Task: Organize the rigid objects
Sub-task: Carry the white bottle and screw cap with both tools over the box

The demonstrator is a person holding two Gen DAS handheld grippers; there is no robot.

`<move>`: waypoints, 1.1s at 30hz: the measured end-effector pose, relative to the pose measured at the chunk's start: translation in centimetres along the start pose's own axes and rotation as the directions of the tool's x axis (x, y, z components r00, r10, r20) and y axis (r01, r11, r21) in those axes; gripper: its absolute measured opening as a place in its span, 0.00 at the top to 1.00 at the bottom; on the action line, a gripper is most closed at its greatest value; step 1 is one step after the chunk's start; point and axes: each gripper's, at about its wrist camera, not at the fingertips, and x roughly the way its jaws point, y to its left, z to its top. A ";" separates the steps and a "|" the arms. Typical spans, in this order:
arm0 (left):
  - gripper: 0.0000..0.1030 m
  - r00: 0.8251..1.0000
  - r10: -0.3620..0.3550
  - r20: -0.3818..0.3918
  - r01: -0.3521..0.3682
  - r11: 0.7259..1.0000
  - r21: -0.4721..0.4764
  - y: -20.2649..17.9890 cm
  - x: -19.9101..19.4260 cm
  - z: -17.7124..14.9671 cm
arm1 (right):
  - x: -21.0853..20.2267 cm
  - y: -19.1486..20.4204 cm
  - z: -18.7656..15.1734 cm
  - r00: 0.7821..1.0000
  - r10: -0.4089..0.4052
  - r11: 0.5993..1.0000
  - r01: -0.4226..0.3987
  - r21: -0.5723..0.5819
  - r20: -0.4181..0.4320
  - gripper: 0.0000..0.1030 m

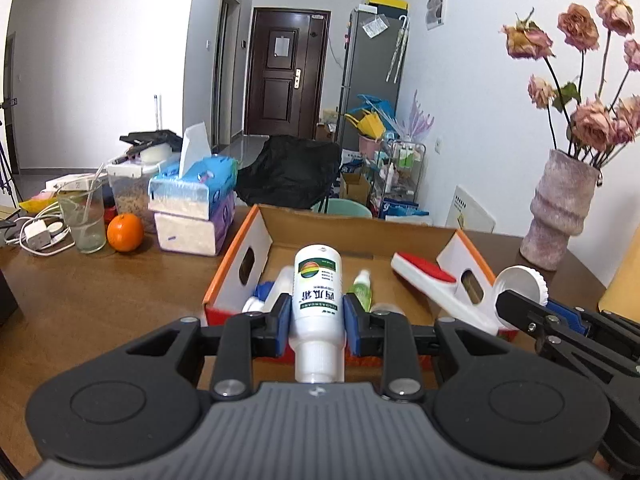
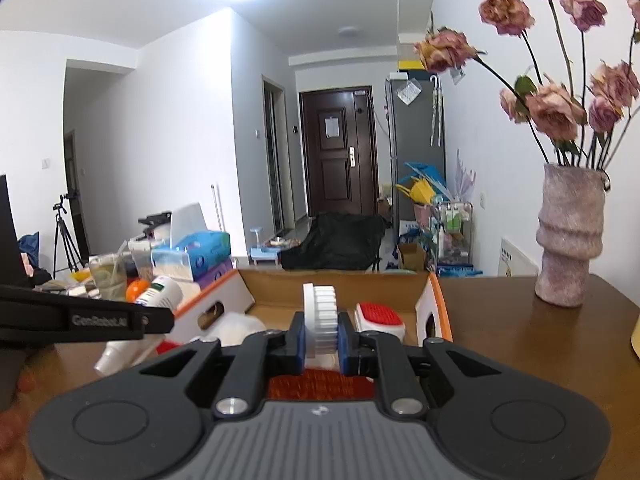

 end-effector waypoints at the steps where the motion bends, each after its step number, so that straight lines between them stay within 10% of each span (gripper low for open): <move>1: 0.72 1.000 0.002 0.004 -0.002 1.000 -0.003 -0.1 0.2 0.3 | 0.2 0.1 0.3 1.000 0.001 1.000 -0.001 0.001 0.006 0.86; 33: 0.72 0.998 0.057 -0.022 -0.057 0.997 -0.042 0.1 12.5 3.6 | 12.8 -2.3 1.8 0.998 -0.031 0.997 0.034 0.067 -0.048 0.86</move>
